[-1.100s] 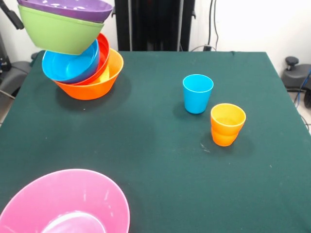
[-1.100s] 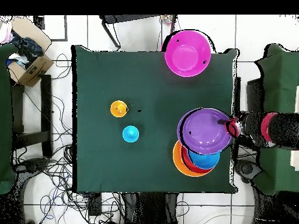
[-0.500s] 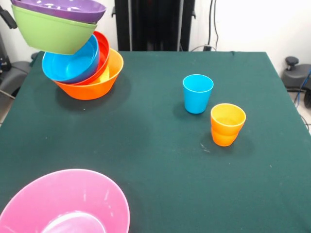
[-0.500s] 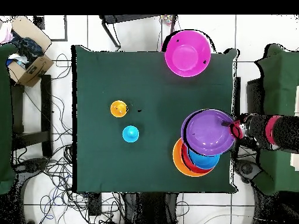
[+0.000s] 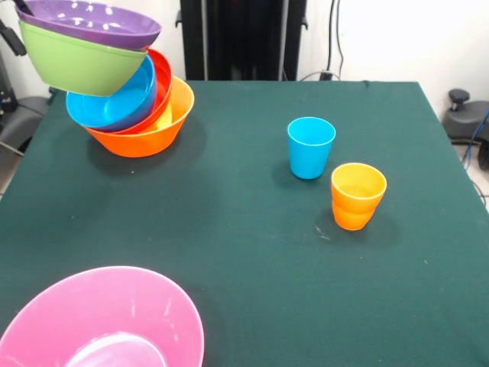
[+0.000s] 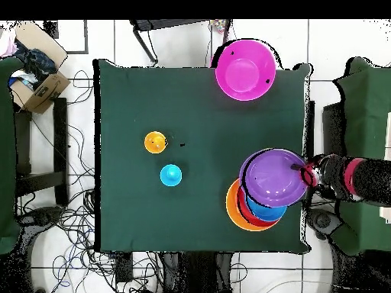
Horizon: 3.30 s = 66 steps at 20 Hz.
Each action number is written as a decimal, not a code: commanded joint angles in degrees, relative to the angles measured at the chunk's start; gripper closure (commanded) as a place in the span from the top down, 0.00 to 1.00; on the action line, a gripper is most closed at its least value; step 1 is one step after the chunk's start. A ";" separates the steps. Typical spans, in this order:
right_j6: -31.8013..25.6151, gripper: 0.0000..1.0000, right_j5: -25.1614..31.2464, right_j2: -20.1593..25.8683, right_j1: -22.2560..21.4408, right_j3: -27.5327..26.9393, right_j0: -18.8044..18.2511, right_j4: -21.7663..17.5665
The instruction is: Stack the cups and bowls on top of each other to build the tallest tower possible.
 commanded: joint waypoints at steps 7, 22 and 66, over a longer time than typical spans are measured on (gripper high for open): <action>-14.49 0.00 -6.91 -1.47 4.87 7.56 -0.36 -8.08; -9.96 0.00 -8.18 -3.54 6.71 7.92 0.74 -10.33; -19.29 0.00 3.10 -5.80 2.14 3.76 1.59 -14.20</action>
